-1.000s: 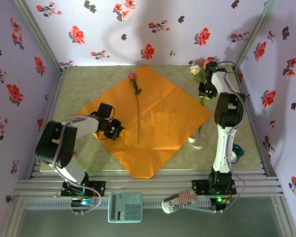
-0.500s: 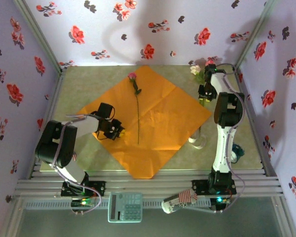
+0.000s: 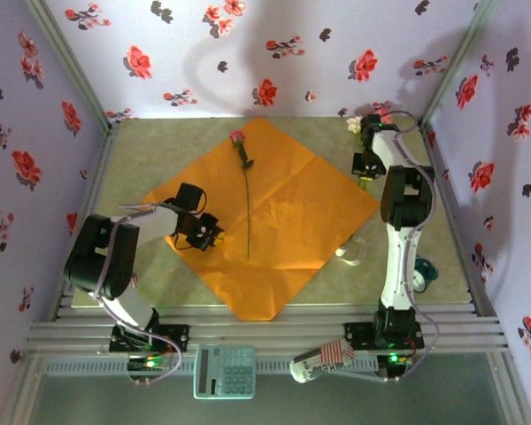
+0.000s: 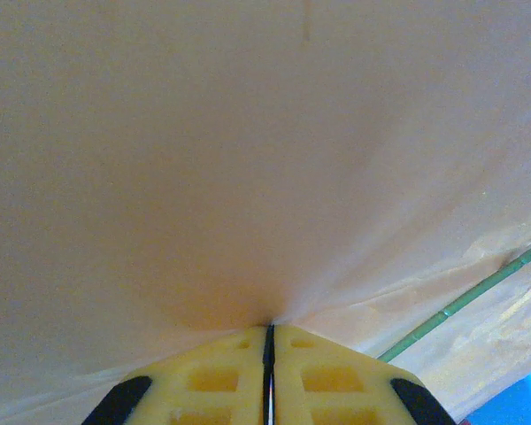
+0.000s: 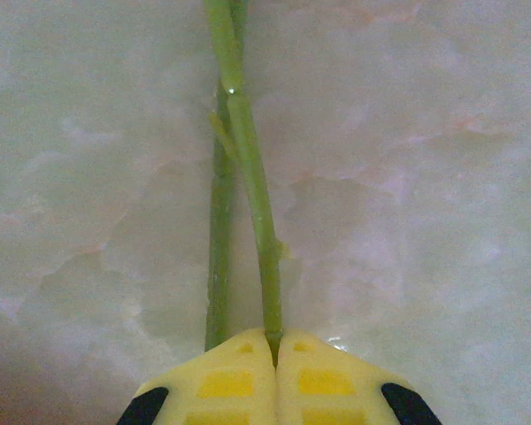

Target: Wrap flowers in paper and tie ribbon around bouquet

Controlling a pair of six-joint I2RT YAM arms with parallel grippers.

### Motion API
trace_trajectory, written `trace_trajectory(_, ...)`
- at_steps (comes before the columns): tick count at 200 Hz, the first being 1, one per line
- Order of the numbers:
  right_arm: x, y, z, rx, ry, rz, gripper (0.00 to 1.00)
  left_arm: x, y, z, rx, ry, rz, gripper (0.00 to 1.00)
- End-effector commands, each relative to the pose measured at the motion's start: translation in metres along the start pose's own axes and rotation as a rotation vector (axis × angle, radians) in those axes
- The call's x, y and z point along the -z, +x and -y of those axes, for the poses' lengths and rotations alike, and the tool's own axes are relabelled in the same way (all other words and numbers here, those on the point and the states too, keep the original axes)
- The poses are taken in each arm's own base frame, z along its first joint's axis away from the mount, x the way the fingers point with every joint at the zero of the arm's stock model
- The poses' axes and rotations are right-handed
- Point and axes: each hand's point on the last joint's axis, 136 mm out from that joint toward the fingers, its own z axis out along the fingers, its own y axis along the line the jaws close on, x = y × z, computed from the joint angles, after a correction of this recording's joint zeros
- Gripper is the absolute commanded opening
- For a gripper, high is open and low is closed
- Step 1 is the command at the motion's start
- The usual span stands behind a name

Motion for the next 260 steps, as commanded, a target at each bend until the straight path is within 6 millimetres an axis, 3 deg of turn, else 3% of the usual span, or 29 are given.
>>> trace_trajectory(1,0.088,-0.045,0.035,-0.011,0.22,0.281,0.0,-0.005,0.004,-0.018,0.005,-0.078,-0.028,0.09)
trace_trajectory(11,0.118,-0.054,0.049,-0.051,0.283,0.368,0.0,-0.006,0.004,-0.018,0.005,-0.081,-0.028,0.09)
trace_trajectory(34,0.167,-0.066,0.072,-0.117,0.378,0.492,0.0,-0.006,0.003,-0.017,0.004,-0.08,-0.028,0.09)
trace_trajectory(68,0.238,-0.082,0.077,-0.137,0.387,0.673,0.0,-0.008,0.003,-0.017,0.001,-0.083,-0.029,0.09)
trace_trajectory(92,0.281,-0.089,0.047,-0.115,0.255,0.776,0.0,-0.009,0.003,-0.017,0.002,-0.083,-0.033,0.09)
trace_trajectory(108,0.294,-0.086,-0.006,-0.056,0.052,0.79,0.0,-0.009,0.003,-0.017,0.0,-0.081,-0.033,0.09)
trace_trajectory(124,0.281,-0.067,-0.084,0.007,-0.22,0.717,0.0,-0.009,0.002,-0.016,0.002,-0.077,-0.031,0.09)
trace_trajectory(143,0.257,-0.027,-0.176,0.099,-0.48,0.589,0.0,-0.009,0.002,-0.016,0.002,-0.077,-0.031,0.09)
trace_trajectory(157,0.242,0.0,-0.228,0.145,-0.596,0.525,0.0,-0.008,0.002,-0.014,0.0,-0.074,-0.029,0.09)
trace_trajectory(175,0.213,0.025,-0.275,0.14,-0.711,0.39,0.0,-0.007,0.003,-0.016,0.001,-0.074,-0.029,0.09)
trace_trajectory(220,0.126,0.064,-0.324,0.087,-0.732,0.139,0.0,-0.006,0.004,-0.018,0.004,-0.069,-0.027,0.09)
trace_trajectory(243,0.091,0.083,-0.334,0.122,-0.684,0.06,0.0,-0.006,0.004,-0.017,0.003,-0.067,-0.028,0.09)
trace_trajectory(260,0.069,0.091,-0.33,0.118,-0.635,0.023,0.0,-0.006,0.004,-0.017,0.0,-0.067,-0.027,0.09)
